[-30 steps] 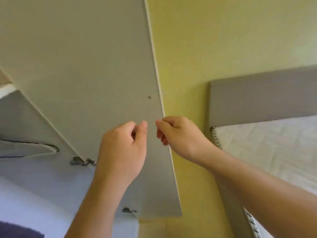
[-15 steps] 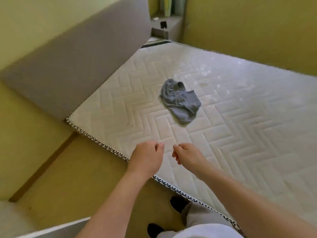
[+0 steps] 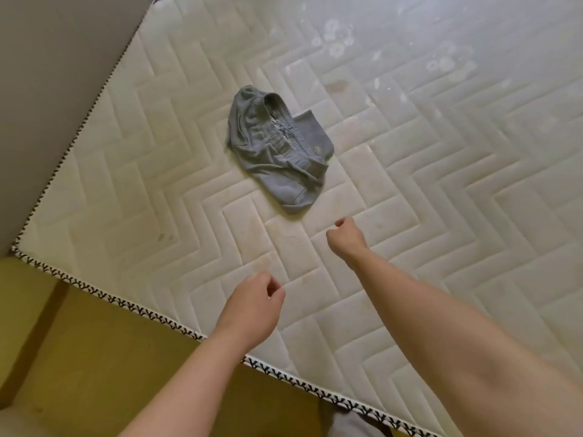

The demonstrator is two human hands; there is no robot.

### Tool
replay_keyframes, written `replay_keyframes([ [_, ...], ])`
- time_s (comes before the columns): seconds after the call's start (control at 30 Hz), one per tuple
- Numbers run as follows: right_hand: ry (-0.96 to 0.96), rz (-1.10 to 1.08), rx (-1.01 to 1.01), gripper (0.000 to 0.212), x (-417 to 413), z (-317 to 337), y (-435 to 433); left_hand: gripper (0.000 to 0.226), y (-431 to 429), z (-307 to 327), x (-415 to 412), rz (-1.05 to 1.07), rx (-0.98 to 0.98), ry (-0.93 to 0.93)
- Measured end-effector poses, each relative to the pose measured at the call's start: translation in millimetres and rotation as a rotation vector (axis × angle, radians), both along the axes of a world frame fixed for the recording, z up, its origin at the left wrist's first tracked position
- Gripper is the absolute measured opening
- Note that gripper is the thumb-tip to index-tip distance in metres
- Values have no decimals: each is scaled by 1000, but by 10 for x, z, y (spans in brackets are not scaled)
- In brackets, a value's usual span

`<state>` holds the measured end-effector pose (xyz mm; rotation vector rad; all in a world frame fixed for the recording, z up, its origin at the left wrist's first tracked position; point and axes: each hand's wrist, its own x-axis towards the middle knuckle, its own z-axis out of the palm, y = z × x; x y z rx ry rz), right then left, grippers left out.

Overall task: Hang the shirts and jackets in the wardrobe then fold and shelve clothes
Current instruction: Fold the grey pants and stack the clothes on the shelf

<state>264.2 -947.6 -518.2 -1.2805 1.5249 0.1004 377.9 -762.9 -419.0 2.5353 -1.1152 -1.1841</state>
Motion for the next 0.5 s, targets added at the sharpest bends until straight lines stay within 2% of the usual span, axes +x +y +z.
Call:
replay_keyframes([
  [0.07,-4,11,-26,50,267,-322,-432,12,-134,-252,105,-25,33,0],
  [0.23,-65,127,-206,73,937,-1098,-1246,47,-579,-1017,386,-135,184,-10],
  [0.4,-64,181,-262,53,1164,-1990,-1631,78,-1205,-2060,580,-386,374,8],
  [0.5,-69,173,-390,50,1141,-2424,-1616,86,-1320,-2605,456,-559,539,-73],
])
